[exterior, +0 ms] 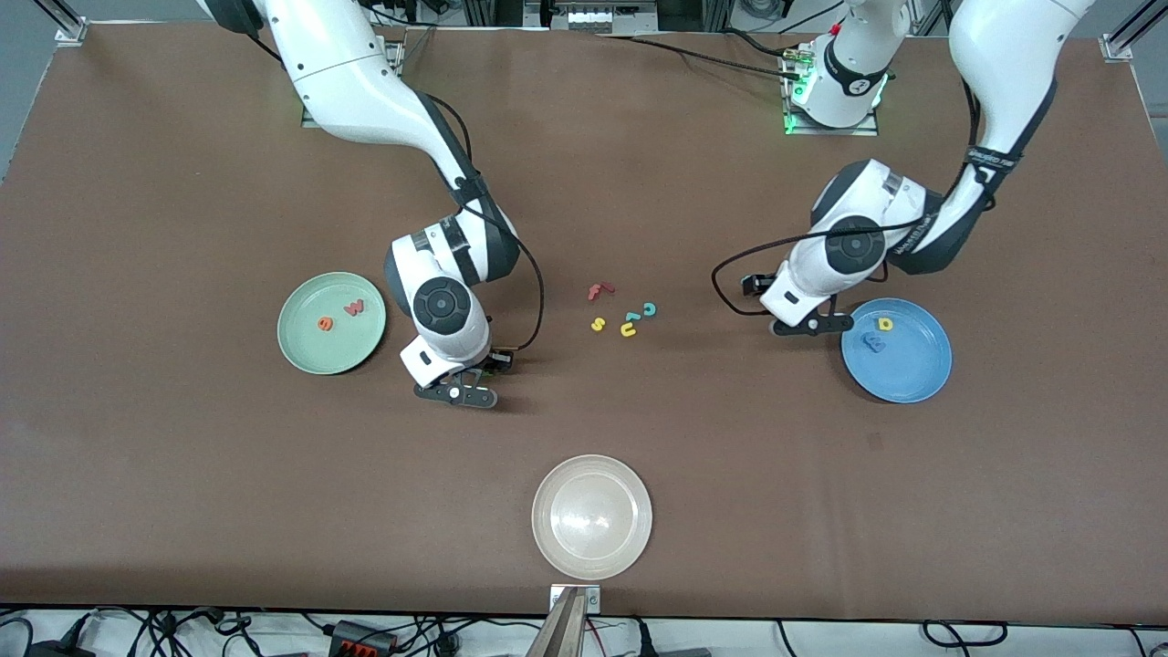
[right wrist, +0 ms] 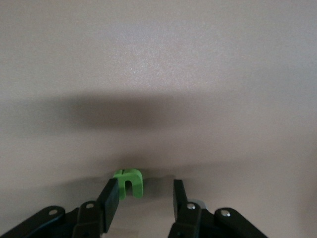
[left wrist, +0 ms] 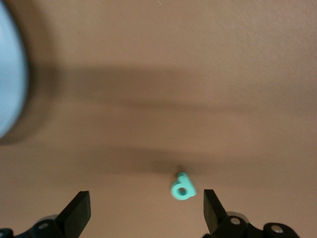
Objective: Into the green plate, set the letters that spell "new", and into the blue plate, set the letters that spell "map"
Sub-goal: 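Grasp the green n with the right gripper while the left grasps d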
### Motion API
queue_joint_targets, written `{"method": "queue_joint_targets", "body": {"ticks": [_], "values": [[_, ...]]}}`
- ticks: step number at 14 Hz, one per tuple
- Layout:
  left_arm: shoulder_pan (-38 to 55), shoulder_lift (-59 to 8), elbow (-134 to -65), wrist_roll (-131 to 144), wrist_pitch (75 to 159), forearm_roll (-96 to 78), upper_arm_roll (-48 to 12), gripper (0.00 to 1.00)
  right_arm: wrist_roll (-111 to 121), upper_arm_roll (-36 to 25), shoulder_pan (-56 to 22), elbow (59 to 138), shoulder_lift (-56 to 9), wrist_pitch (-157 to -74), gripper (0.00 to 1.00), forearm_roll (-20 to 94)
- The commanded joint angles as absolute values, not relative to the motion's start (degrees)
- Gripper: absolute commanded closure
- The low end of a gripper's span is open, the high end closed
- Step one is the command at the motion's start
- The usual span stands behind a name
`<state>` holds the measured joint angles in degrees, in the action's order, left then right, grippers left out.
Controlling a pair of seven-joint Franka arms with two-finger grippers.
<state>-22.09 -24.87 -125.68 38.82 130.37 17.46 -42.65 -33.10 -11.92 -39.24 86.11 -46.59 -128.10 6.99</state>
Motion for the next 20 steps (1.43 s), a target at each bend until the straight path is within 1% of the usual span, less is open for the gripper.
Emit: {"method": "queue_joint_targets", "body": {"ticks": [1,2,4,7,9,11,12,13,15,17,18,19,20], "values": [[-21.3,-22.8,-131.4,42.2,137.1,18.4,-43.2,0.00,-33.8,-11.5,-39.1,84.6,-47.6,-127.6,0.49,8.0],[-21.2,-23.4,-132.2,43.1,139.3,18.5,-43.2,0.00,-33.5,-11.6,-38.9,84.4,-47.6,-127.7,0.49,7.9],[-20.9,-24.1,-132.6,43.9,140.5,18.7,-43.1,0.09,-29.7,-11.6,-38.8,82.6,-47.7,-127.8,0.49,7.7],[-20.9,-25.7,-132.5,44.0,140.8,21.1,-42.8,0.22,-27.6,-11.6,-39.2,82.6,-48.2,-127.9,0.49,7.6],[-21.0,-28.1,-132.4,46.4,142.1,23.9,-42.5,0.23,-27.5,-11.5,-39.6,82.6,-48.7,-128.0,0.49,7.4],[-20.8,-28.8,-132.4,49.6,142.9,25.7,-42.5,0.24,-27.1,-11.5,-39.7,82.5,-49.3,-128.2,0.49,7.4],[-20.8,-28.8,-132.4,49.7,142.9,25.9,-42.5,0.30,-27.1,-11.5,-39.8,82.5,-49.4,-128.3,0.49,7.2],[-20.8,-28.8,-132.4,49.7,142.9,26.1,-42.5,0.40,-26.6,-11.5,-39.7,82.5,-49.6,-128.2,0.49,7.2],[-20.9,-29.0,-132.4,49.7,142.9,27.0,-42.4,0.55,-24.1,-11.5,-39.3,82.4,-49.6,-128.3,0.52,7.2],[-21.0,-29.7,-132.4,49.7,142.9,27.0,-42.4,0.64,-23.0,-11.5,-39.0,82.2,-49.6,-128.3,0.55,7.2],[-21.0,-29.9,-132.4,49.7,142.9,27.0,-42.4,0.70,-23.0,-11.5,-38.9,82.1,-49.6,-128.3,0.58,7.2],[-21.0,-29.9,-132.4,49.7,142.9,27.0,-42.4,0.80,-23.0,-11.5,-39.0,82.1,-49.6,-128.3,0.62,7.2],[-21.2,-29.8,-132.3,49.7,142.6,27.0,-42.4,0.91,-23.0,-11.5,-39.1,82.2,-49.6,-128.3,0.69,7.2]]}}
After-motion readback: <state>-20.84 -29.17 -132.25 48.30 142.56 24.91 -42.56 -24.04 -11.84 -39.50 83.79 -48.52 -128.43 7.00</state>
